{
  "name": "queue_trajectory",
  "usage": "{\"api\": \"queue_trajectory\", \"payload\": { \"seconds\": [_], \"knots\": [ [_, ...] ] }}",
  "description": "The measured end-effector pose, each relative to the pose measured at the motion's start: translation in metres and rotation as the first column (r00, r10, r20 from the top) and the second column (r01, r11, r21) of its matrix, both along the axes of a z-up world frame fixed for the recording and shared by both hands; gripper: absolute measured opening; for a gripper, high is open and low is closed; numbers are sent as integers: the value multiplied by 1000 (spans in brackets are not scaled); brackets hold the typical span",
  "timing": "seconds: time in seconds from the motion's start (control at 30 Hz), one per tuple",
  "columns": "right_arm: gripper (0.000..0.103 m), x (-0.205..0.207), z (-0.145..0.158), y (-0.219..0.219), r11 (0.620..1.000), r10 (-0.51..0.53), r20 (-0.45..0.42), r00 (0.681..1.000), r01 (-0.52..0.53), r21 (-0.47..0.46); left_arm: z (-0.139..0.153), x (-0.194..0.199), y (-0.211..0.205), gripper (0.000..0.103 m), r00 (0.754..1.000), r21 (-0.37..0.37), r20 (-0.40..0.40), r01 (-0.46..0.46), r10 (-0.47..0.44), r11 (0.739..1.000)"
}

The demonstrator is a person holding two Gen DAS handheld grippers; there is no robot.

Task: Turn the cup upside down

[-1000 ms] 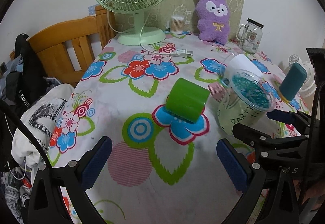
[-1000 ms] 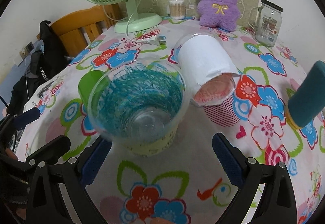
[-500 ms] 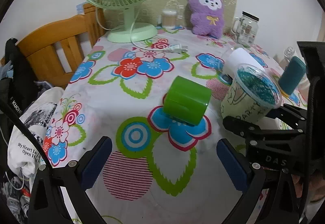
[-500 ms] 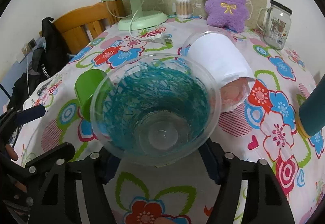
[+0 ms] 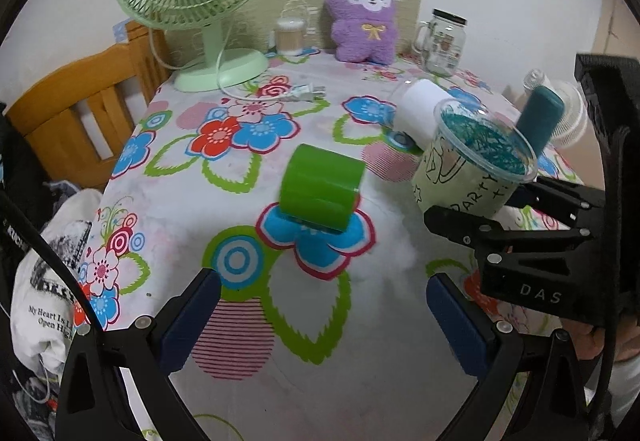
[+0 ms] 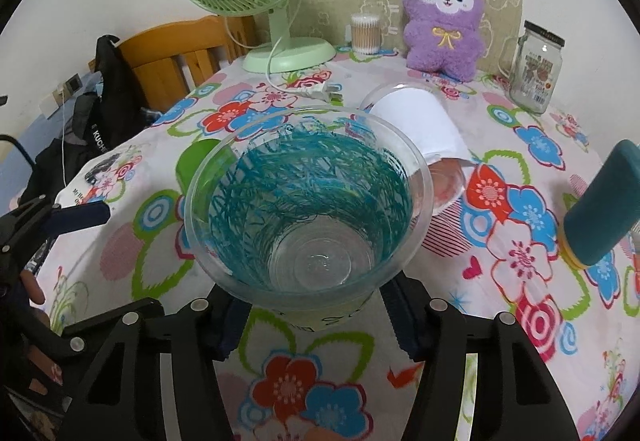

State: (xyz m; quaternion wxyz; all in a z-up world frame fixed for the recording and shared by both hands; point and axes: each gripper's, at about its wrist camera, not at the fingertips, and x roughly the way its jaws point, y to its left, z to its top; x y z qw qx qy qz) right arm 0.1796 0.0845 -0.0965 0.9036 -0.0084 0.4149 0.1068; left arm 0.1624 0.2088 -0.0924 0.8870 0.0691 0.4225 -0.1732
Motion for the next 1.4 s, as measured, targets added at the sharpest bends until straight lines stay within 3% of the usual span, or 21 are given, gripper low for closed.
{"api": "queue_trajectory", "payload": {
  "seconds": [0.23,0.67,0.87,0.97,1.07,1.2,1.4],
  "knots": [
    [63,-23,13,-7,1000,3,19,1000,-3,7,8,-19,-14,103,999,30,16,51,-51,998],
    [63,-74,27,-18,999,34,24,999,-34,-22,10,-58,-33,103,994,20,-6,113,-112,993],
    [63,-99,37,-21,985,90,-5,996,-90,-146,10,-84,-42,103,990,38,-4,145,-144,989],
    [63,-114,46,-23,958,148,-31,989,-151,-243,9,-96,-45,103,987,34,-6,160,-160,987],
    [63,-124,49,-24,933,205,-86,975,-221,-283,8,-108,-49,103,985,15,-11,175,-175,984],
    [63,-130,39,-25,893,251,-232,940,-317,-319,3,-121,-56,103,981,4,-23,194,-194,981],
    [63,-132,24,-17,851,304,-426,852,-443,-280,-5,-131,-62,103,978,-3,-43,202,-202,979]
  ]
}}
